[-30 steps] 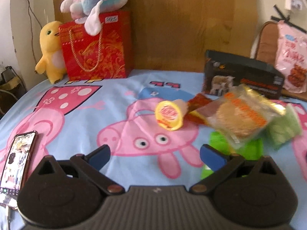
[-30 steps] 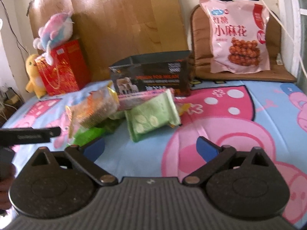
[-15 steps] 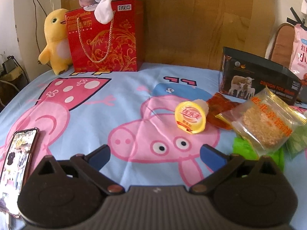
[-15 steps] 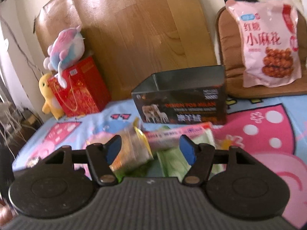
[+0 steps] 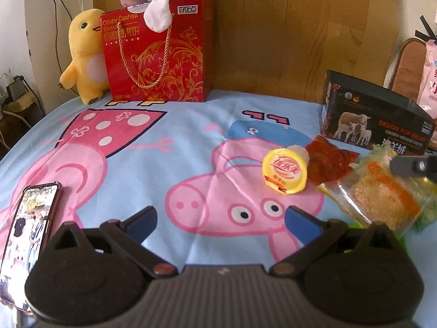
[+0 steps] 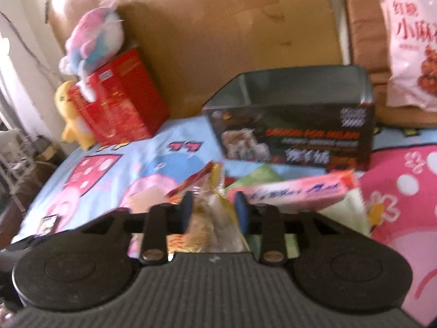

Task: Organize snacks
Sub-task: 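Grasp the clear pastry bag with orange print with the left tool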

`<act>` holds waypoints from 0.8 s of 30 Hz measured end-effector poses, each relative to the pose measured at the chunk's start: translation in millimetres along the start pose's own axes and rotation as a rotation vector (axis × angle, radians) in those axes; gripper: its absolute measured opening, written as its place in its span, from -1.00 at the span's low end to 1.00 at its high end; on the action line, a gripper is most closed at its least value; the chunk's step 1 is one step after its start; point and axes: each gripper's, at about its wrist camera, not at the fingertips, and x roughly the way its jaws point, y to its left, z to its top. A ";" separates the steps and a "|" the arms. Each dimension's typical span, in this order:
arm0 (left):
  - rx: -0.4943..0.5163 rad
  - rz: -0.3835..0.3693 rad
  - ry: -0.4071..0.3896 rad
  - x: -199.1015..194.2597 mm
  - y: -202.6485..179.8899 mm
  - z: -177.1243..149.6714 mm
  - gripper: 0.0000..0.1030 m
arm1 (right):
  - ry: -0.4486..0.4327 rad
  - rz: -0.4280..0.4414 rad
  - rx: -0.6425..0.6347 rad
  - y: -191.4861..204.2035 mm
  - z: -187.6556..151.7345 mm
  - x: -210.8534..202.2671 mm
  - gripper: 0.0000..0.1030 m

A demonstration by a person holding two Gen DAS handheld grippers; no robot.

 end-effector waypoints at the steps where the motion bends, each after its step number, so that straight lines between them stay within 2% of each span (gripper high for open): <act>1: -0.001 -0.001 0.000 0.2 0.4 -0.1 1.00 | -0.002 -0.005 -0.017 2.5 -4.1 -2.2 -0.44; 6: 0.001 -0.005 0.006 1.3 -0.4 -1.9 1.00 | 0.035 0.045 -0.046 9.6 -29.9 -16.1 -0.51; 9: 0.007 -0.009 0.009 0.6 0.0 -3.6 1.00 | 0.012 0.056 -0.076 14.6 -44.6 -32.9 -0.50; 13: 0.013 -0.062 0.015 -7.0 5.5 -4.5 0.99 | 0.016 0.095 -0.106 14.3 -55.1 -51.5 -0.45; 16: 0.004 -0.168 0.035 -15.1 15.4 -1.1 0.99 | -0.036 0.065 -0.120 8.3 -58.3 -68.9 -0.41; 18: -0.003 -0.267 0.043 -21.0 21.4 3.0 0.99 | -0.077 0.052 -0.150 7.6 -62.8 -79.6 -0.16; 19: -0.003 -0.309 0.040 -23.8 22.8 4.3 0.99 | -0.087 0.048 -0.171 10.1 -66.7 -80.7 -0.12; 22: 0.028 -0.400 0.023 -29.3 16.6 10.2 0.99 | -0.054 0.052 -0.260 21.1 -80.0 -75.6 -0.06; 24: 0.048 -0.427 0.040 -24.8 7.7 13.9 0.99 | -0.027 0.059 -0.309 28.1 -86.7 -67.5 -0.01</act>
